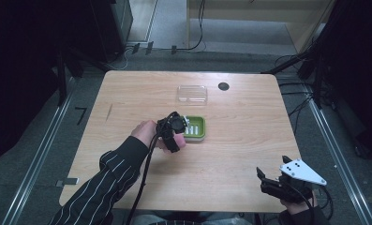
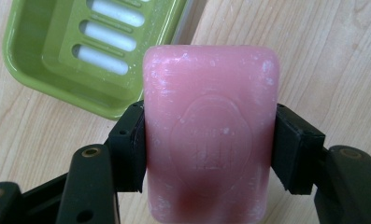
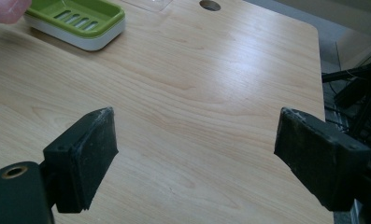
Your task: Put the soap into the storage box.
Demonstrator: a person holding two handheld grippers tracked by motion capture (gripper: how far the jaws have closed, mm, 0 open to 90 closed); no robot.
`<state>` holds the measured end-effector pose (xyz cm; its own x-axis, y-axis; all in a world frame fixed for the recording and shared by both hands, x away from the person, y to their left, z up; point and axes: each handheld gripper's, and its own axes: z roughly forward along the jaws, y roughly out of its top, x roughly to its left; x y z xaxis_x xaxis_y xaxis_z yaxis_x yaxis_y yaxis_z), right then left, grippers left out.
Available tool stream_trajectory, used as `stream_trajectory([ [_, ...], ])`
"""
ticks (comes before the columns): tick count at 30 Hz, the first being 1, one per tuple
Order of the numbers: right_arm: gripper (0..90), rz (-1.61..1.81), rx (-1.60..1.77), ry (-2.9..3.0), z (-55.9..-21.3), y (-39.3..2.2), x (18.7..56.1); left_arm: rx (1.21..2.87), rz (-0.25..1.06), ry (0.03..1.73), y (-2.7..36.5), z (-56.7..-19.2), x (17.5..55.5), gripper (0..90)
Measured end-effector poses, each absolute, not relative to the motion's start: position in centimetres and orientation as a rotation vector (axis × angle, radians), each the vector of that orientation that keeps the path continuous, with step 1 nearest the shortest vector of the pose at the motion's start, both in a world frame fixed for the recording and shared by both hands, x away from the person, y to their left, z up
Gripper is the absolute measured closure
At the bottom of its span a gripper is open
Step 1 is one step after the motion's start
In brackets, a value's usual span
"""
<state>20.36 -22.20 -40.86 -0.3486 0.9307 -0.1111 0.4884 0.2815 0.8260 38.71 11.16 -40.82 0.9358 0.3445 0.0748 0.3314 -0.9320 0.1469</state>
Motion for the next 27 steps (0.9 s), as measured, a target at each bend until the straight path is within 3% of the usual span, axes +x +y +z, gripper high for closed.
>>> stream_trajectory([
  [27,13.5,0.949,1.269,1.953,-40.9,-22.2,20.3,2.977,0.181,0.363,9.7,-39.9,40.6,38.6],
])
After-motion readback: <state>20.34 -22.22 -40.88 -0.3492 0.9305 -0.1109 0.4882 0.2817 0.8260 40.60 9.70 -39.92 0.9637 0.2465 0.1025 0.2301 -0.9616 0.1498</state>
